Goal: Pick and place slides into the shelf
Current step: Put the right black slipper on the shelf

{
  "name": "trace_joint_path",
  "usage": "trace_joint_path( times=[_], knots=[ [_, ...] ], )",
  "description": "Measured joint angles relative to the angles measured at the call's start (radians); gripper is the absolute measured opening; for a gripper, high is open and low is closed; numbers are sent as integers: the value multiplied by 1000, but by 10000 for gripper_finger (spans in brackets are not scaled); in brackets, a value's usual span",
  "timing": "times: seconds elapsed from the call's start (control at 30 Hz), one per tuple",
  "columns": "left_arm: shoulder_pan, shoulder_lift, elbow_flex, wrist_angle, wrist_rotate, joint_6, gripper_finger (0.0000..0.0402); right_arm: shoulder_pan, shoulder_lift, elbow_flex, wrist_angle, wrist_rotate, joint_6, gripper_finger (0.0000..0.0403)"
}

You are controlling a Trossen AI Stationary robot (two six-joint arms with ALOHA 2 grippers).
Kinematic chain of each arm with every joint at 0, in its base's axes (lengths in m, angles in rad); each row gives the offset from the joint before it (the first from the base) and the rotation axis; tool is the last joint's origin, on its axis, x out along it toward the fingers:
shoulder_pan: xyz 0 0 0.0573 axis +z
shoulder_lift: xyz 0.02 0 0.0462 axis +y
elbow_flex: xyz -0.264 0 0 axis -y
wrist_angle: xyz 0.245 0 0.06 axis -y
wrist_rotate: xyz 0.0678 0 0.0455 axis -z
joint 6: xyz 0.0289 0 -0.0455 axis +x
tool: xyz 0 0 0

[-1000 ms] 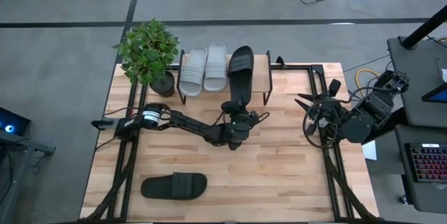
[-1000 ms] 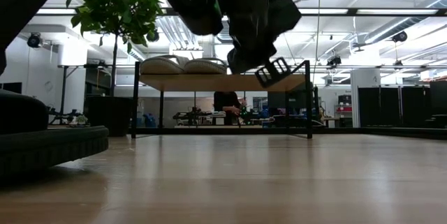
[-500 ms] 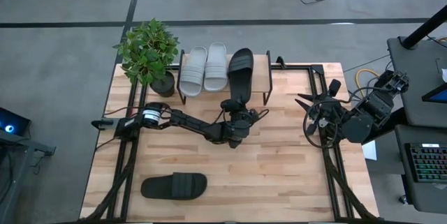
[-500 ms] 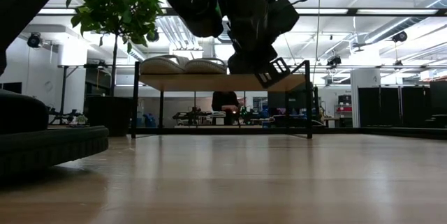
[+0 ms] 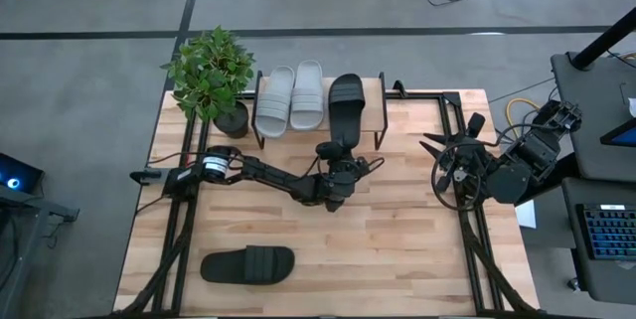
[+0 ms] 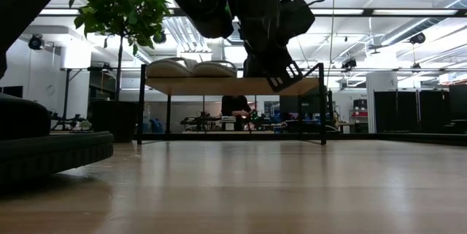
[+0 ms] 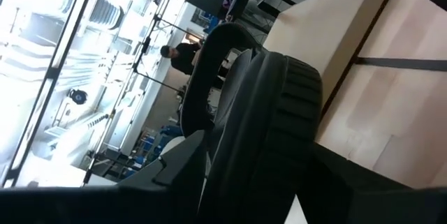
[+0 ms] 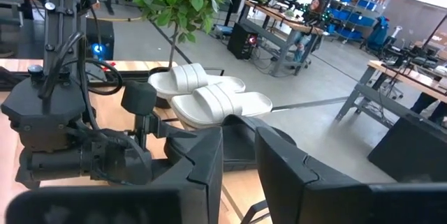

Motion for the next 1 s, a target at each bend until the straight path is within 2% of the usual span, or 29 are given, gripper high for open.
trace_joint_path(
  times=[0.47, 1.0],
  knots=[
    [-14, -3, -4, -1, 49, -9, 181, 0, 0, -2, 0, -52, 0, 86],
    [-33, -4, -23, -25, 44, -9, 245, 0, 0, -67, 0, -53, 6, 73]
  ],
)
